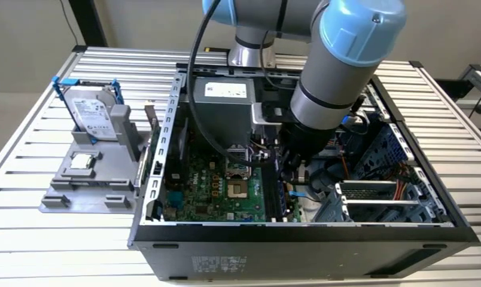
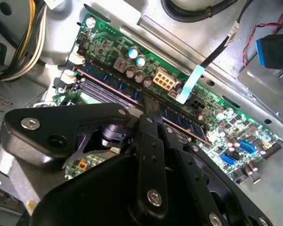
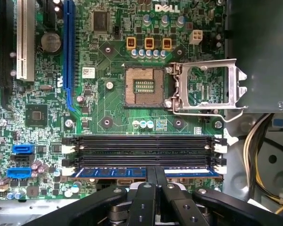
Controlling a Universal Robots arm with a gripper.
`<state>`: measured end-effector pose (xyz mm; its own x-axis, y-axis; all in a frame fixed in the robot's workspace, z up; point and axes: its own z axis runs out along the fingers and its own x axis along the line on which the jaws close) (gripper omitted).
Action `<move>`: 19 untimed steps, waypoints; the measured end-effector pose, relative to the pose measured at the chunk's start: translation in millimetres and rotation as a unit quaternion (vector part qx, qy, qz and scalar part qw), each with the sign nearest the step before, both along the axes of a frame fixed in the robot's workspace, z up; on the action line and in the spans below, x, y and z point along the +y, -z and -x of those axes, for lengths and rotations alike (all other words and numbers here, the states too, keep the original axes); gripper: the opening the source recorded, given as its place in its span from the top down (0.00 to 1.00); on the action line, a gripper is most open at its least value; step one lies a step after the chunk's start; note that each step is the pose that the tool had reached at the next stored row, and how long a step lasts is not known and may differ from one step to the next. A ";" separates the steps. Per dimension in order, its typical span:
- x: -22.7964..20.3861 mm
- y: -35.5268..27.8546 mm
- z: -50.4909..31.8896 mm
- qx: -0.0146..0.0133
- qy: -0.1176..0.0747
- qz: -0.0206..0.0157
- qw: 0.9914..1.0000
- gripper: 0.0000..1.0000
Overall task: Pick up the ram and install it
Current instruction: 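Press down the ram until it locks into place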
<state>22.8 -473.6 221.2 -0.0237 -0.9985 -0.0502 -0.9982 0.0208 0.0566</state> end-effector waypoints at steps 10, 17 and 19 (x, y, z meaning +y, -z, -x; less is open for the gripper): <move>0.3 -22.3 -1.0 0.001 0.000 -0.001 1.000 1.00; 0.2 -49.9 -1.0 0.004 0.000 -0.001 1.000 1.00; 0.2 -56.5 -1.0 0.005 0.000 -0.001 1.000 1.00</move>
<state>23.8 -473.4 277.7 -0.0242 -0.9984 -0.0514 -0.9976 0.0208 0.0667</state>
